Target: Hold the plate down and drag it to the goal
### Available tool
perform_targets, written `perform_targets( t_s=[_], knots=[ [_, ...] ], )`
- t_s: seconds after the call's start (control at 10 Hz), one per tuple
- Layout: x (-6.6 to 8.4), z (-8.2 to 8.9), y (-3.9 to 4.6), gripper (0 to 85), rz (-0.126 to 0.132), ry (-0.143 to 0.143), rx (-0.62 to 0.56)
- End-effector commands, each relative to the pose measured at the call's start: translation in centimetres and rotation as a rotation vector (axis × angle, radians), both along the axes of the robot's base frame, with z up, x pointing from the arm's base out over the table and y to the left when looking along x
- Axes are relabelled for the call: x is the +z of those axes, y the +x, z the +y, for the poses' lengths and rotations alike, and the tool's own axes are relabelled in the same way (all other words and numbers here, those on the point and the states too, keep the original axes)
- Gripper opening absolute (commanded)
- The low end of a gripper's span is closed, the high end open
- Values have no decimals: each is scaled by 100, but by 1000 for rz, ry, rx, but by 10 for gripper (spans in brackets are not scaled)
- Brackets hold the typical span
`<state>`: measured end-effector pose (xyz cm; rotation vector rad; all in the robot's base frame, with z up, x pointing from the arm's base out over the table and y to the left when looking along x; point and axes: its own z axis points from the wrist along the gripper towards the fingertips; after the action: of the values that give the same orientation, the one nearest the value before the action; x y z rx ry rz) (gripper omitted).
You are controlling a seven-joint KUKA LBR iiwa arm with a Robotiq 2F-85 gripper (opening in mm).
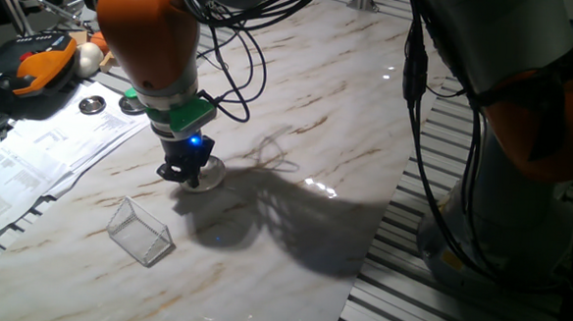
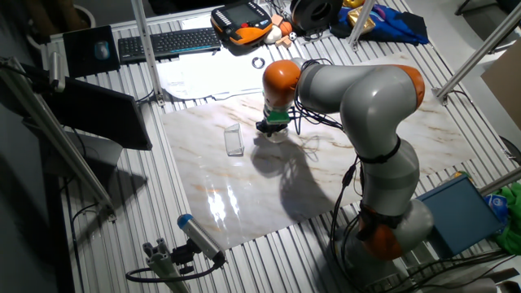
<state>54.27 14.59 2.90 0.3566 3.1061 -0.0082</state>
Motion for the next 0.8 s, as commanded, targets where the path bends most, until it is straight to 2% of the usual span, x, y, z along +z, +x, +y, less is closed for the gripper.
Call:
perform_targets(
  t_s=[0.0,0.2,0.7],
  knots=[
    [-12,8,-6,0,0,1,-1],
    [-30,11,-5,0,-6,-1,-2],
    [-2,82,-30,0,-3,0,-16]
  ],
)
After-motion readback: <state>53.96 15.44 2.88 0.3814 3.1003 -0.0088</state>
